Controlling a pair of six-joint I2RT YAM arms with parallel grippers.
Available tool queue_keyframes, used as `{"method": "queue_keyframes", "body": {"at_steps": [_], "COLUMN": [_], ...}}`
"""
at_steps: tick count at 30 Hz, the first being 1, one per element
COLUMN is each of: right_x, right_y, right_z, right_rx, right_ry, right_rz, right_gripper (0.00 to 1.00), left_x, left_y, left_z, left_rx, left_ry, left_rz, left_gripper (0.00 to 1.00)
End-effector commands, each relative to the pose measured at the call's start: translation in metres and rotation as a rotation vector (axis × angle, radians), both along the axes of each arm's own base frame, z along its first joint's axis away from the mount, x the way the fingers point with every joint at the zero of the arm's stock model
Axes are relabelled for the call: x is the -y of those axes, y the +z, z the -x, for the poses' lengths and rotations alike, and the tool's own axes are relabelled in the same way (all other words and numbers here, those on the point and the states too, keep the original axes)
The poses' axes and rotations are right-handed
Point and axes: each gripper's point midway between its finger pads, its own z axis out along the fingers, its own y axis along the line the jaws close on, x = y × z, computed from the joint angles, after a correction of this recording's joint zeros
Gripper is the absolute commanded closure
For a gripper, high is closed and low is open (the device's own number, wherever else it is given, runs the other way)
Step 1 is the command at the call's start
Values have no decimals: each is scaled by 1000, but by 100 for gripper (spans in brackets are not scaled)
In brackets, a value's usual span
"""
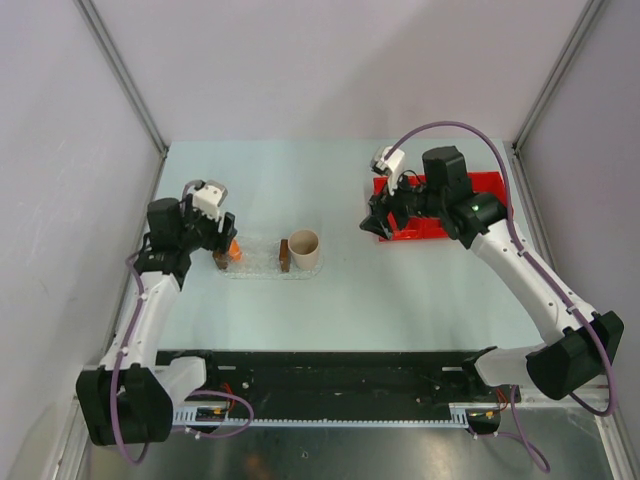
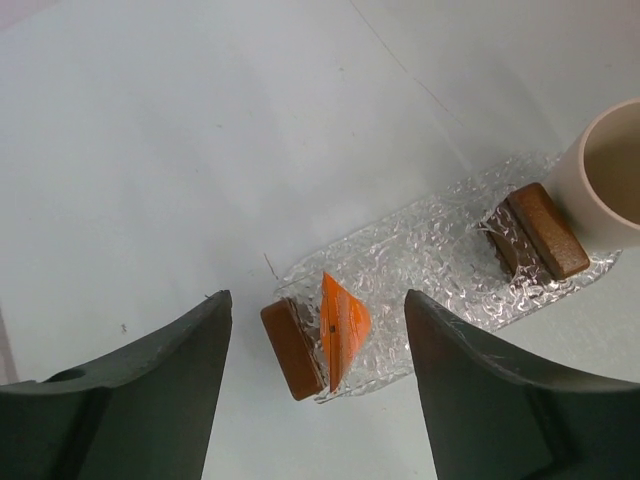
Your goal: Prepare toiletry sets of a toothbrush and toothpaste on the tray
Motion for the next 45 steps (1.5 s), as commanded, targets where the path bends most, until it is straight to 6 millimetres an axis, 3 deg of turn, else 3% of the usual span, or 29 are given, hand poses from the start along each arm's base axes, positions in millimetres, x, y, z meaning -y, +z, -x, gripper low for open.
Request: {"method": "queue_keyframes", "body": {"at_steps": [1,5,8,13,16,21,31,45], "right_x": [15,43,75,148,178,212,244,234], "right_y": [-2,-15,-32,-72,-89,-122,-170,-206], "right_z": [-28,-57,-81,-124,-135,-148,-161,-171], "right_rx": [45,35,-10,-70,-89,-123,-150,-111], "right_ry": [-134,-292,-414,-631,-715,-818,-913,-912], "right_rz": [37,89,118,214,276,387,570,738], "right_gripper": [30,30,30,31,32,33,36,39], "left_x": [-3,1,4,16,21,26,27,26], "left_y": [46,67,80,96,104,107,98,85], "left_z": [-4,-1,2,12,18,21,22,20], "left_rx": [126,168,178,175,181,179,153,124], "left_ry": [15,5,-4,-50,-73,-97,-105,-104], "left_rz": [-3,14,32,79,96,109,115,109], "left_gripper": [23,20,18,15,13,12,11,11]}}
